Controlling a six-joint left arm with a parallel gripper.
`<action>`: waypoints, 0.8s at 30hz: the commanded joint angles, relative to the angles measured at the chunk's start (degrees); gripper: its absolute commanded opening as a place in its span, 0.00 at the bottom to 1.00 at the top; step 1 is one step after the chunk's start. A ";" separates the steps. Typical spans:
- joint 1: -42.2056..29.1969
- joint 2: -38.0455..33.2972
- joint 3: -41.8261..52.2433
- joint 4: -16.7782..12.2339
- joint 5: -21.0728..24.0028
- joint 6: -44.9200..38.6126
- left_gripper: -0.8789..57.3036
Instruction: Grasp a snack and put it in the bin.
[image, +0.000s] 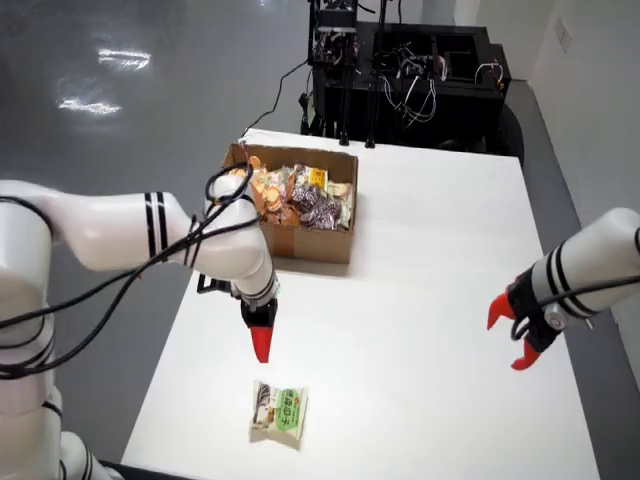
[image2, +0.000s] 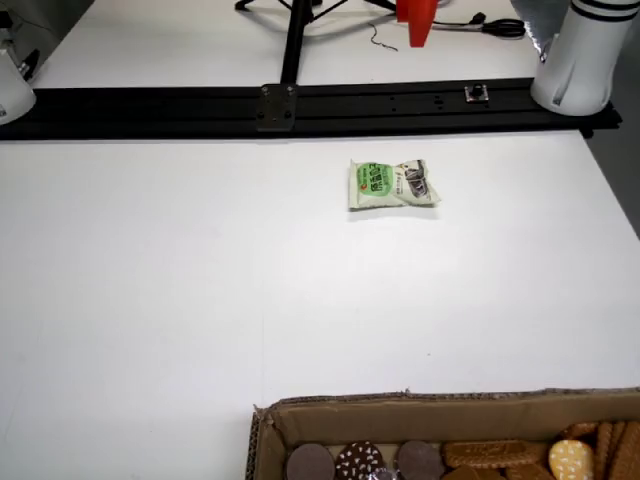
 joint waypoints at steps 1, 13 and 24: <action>-1.17 1.26 0.72 0.66 -0.10 -1.64 0.80; -4.30 6.08 1.39 3.56 -2.50 -5.19 0.83; -5.69 9.17 1.68 5.90 -4.72 -5.86 0.82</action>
